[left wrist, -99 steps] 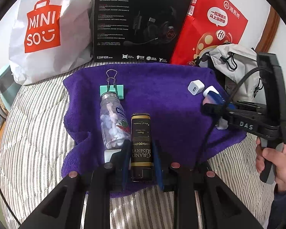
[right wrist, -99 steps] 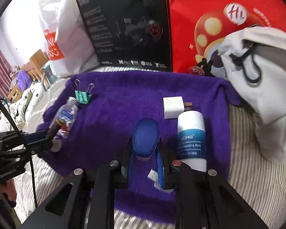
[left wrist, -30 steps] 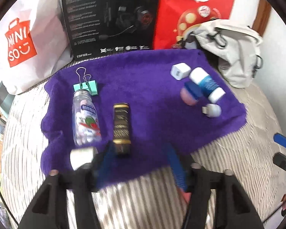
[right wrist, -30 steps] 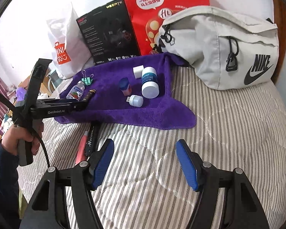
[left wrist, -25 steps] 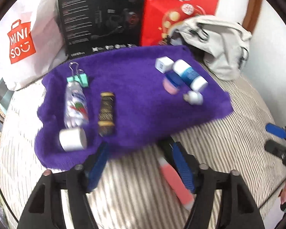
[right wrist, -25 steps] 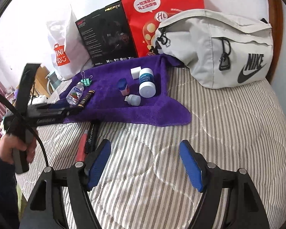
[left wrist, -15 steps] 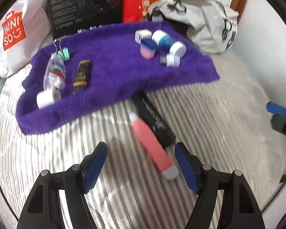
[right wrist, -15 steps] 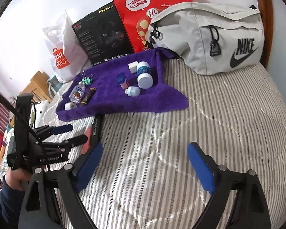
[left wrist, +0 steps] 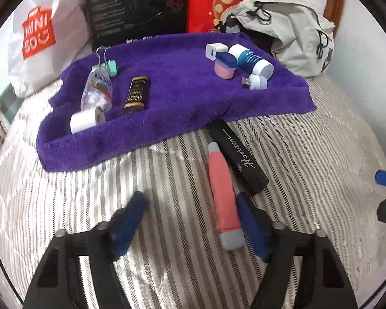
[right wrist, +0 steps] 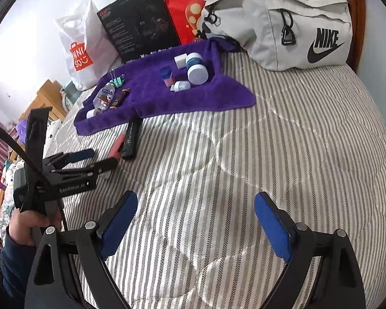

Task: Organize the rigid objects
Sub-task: 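Grasp the pink tube with grey cap with the left gripper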

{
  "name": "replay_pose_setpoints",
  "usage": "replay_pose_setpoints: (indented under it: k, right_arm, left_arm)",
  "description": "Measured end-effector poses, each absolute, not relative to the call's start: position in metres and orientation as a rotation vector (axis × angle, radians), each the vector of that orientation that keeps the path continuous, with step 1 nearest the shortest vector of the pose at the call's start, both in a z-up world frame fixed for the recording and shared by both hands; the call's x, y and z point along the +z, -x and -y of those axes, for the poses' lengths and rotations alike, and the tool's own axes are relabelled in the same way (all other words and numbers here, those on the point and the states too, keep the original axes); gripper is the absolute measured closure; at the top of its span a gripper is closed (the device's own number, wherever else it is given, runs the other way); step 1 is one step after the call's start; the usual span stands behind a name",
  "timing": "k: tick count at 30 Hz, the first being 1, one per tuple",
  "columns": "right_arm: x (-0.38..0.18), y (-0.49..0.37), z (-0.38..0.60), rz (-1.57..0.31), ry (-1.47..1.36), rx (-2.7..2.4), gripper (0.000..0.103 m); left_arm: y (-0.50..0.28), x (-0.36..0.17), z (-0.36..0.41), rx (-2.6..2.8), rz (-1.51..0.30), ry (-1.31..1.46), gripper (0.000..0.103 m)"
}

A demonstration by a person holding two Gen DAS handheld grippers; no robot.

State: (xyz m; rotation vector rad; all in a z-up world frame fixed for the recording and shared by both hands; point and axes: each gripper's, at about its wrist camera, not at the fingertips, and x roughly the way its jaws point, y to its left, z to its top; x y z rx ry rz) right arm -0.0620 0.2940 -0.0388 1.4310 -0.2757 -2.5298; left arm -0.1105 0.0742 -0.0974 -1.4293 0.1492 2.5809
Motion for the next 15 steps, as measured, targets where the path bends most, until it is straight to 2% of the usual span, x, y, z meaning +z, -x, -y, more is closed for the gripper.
replay_pose_setpoints:
  k: [2,3,4,5,6,15]
  right_arm:
    - [-0.039,0.062,-0.291,0.264,-1.437,-2.525,0.012]
    - [-0.040,0.061,-0.290,0.259,-1.443,-2.521,0.012]
    - [-0.041,0.061,-0.290,0.256,-1.448,-2.517,0.012]
    - [-0.042,0.061,-0.289,0.251,-1.455,-2.517,0.012]
    - [-0.043,0.062,-0.289,0.250,-1.462,-2.518,0.012]
    - [-0.044,0.071,-0.271,0.241,-1.430,-2.517,0.012]
  left_arm:
    - [0.110,-0.096,-0.078,2.578,-0.161,1.394,0.055]
    - [0.111,-0.095,-0.078,2.579,-0.136,1.375,0.070]
    - [0.112,-0.094,-0.077,2.575,-0.108,1.365,0.076]
    - [0.112,-0.094,-0.077,2.571,-0.104,1.362,0.077]
    - [0.112,-0.094,-0.078,2.564,-0.115,1.360,0.087]
    - [0.107,-0.091,-0.060,2.557,-0.081,1.344,0.088]
